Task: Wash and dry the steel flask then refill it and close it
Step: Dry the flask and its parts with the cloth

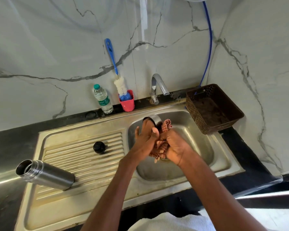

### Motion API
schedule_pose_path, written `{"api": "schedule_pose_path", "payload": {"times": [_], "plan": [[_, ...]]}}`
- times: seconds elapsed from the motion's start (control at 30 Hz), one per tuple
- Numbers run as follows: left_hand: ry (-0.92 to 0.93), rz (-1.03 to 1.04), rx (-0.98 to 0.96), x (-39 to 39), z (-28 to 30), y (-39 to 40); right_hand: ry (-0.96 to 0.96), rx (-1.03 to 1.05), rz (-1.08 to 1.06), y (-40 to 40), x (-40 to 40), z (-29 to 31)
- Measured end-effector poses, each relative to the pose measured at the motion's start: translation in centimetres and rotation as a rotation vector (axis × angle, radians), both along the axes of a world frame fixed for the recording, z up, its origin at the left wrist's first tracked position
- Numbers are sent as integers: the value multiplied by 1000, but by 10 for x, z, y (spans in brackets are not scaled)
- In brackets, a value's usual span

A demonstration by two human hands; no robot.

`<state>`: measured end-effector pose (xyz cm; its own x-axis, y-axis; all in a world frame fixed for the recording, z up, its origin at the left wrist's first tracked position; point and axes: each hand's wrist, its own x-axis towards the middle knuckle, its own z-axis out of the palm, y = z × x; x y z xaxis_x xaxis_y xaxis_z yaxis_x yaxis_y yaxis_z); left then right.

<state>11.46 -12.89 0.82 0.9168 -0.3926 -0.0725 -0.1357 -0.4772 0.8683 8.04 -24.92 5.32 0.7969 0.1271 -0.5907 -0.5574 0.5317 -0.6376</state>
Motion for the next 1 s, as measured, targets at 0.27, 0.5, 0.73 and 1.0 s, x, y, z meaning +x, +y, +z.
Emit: {"api": "schedule_pose_path", "payload": {"times": [0.27,0.5,0.73,1.0], "plan": [[327,160,-139,2,-4,18,-110,-522,-66,-7,-21,12],[537,131,-759,-20,9,18,-636,-1261,183,1,-10,4],[457,169,-844,-16,17,12,-304,-768,125,5,-19,-16],[345,46,-593,-13,20,7,-642,-1357,186,-11,2,-13]]}}
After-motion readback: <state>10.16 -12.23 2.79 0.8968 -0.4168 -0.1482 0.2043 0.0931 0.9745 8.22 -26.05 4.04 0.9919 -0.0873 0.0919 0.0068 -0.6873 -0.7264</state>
